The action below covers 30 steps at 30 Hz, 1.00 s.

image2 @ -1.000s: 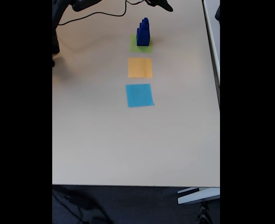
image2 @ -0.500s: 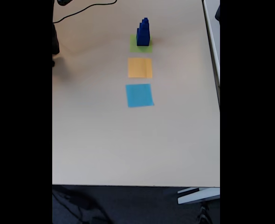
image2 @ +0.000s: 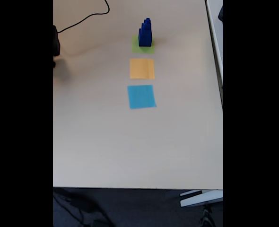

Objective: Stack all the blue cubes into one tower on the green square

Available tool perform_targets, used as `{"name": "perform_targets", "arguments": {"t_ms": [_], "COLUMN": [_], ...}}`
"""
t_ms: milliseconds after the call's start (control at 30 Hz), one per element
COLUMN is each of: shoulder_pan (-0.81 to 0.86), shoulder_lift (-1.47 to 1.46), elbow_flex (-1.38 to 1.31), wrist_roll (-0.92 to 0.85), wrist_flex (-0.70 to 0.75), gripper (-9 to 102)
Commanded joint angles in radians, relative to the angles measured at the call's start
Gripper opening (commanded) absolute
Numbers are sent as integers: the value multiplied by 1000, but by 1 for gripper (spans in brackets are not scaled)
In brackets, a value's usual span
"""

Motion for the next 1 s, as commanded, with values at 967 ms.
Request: {"name": "perform_targets", "arguments": {"t_ms": [967], "shoulder_pan": [296], "shoulder_lift": [1177], "elbow_flex": [1305], "wrist_roll": [-472], "wrist_flex": [-72], "gripper": [0]}}
